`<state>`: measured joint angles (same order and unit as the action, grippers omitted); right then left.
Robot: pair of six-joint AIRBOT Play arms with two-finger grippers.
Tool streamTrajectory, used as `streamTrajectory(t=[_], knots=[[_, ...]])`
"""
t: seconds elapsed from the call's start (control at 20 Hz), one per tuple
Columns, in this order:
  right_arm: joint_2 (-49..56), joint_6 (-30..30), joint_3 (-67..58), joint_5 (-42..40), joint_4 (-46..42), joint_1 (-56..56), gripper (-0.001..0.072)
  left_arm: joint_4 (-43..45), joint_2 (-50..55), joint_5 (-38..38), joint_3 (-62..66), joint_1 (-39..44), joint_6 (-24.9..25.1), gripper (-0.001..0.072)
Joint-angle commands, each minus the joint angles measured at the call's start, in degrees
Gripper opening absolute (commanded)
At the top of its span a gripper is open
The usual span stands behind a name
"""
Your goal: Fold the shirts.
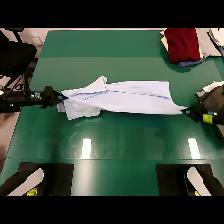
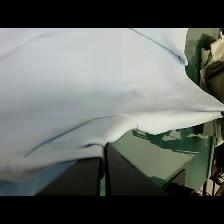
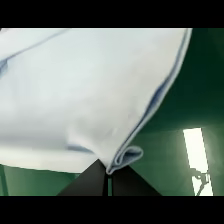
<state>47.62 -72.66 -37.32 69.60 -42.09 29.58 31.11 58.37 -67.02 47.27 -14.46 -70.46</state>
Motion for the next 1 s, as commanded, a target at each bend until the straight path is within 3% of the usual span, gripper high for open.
streamTrajectory(t=[0.0,0.2,0.35,0.6,0.75,0.8,0.85,0.9,0.95], knots=[[7.13,-2.05,-6.10,-8.22,1.44,-9.11,0.0019,3.69,0.22,4.81,1.53,-0.04,-1.01,0.0024],[22.69,-3.58,-15.56,-16.24,1.42,-17.31,0.0019,7.15,1.86,16.35,1.53,-0.04,-1.70,0.0024],[32.81,-4.55,-22.03,-16.96,1.29,-19.19,0.0019,6.45,7.78,19.96,1.55,-0.04,-0.66,0.0025],[43.58,-7.48,-28.00,-16.15,-2.86,-20.50,0.0019,-8.87,20.68,26.84,3.52,-0.04,10.23,0.0025],[47.08,-8.24,-30.47,-16.50,-4.46,-20.57,0.0029,-12.76,26.58,27.52,8.92,-0.02,13.62,0.0026],[47.28,-8.15,-30.93,-16.46,-4.46,-20.57,0.0167,-12.74,28.09,27.39,10.62,-0.02,14.05,0.0027],[47.01,-8.13,-31.32,-16.00,-4.00,-20.55,0.0322,-12.74,29.00,27.26,11.80,-0.04,14.60,0.0147],[45.99,-7.54,-31.36,-15.89,-4.07,-20.09,0.0365,-12.72,29.55,27.39,12.76,-0.04,14.34,0.0483],[44.48,-6.34,-31.36,-15.82,-4.35,-19.45,0.0366,-12.66,29.55,27.45,13.62,-0.13,14.43,0.0619]])
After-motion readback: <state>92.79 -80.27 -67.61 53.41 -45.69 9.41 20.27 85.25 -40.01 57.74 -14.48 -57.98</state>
